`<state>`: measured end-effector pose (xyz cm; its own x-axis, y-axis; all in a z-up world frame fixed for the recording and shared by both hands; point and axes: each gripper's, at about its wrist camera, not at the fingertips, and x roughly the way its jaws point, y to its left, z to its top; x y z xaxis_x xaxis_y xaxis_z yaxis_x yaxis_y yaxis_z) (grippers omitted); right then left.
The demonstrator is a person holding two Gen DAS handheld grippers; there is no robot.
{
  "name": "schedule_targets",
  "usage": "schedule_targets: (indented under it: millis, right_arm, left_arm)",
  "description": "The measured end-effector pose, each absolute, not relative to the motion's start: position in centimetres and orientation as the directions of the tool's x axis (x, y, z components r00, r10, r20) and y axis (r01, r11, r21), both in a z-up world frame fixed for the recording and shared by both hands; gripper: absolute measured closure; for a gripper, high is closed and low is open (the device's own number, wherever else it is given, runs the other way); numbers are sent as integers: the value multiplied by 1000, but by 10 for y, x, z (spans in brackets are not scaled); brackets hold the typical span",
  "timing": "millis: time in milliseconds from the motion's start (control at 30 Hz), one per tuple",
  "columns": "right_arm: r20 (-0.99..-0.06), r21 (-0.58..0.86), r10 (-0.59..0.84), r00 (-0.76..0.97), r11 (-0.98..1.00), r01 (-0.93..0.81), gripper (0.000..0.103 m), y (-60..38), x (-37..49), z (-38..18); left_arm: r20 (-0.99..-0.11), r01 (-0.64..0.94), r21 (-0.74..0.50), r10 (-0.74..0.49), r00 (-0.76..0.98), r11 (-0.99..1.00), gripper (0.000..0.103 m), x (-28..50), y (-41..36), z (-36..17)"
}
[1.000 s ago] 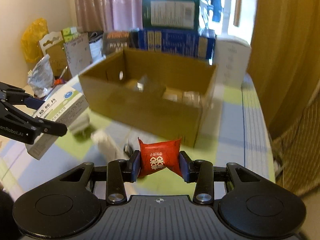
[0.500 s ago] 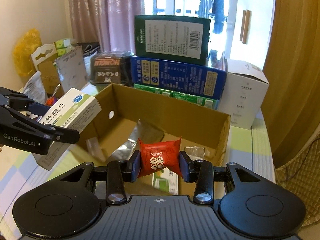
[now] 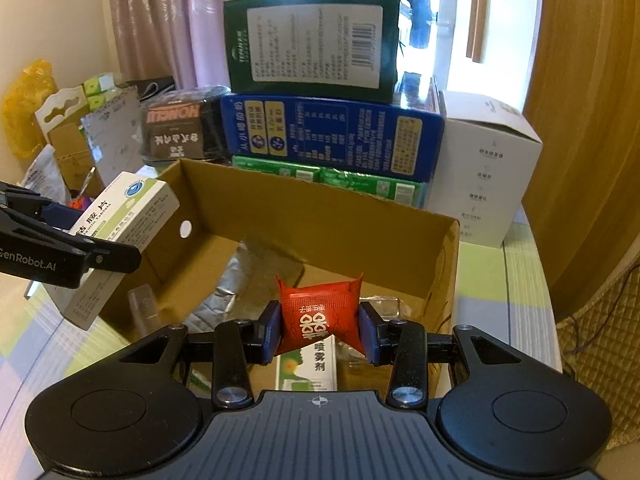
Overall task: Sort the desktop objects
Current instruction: 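Open both grippers to drop the tablet box and candy into the box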
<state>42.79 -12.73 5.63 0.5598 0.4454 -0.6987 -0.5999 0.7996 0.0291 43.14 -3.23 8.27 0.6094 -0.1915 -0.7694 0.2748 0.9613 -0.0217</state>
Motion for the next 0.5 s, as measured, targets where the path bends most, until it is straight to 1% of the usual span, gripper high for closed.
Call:
schedule_targets:
  millis: [133,200,500]
  right_arm:
    - [-709,25,436,555,801,-598,65,-126,433,48]
    - [-711,24,434,553,801,-598,65,-126,434,45]
    - [-715,11,427,554,799,-602,65,-120,434,41]
  left_arm:
    - [-757,243,-44,-191,625,969,34,437,-30,75]
    - [-753,241,-48,-194,628,969,31,438,-30,72]
    - [-744,250,-56,-207,635,967,31,428,-22,73]
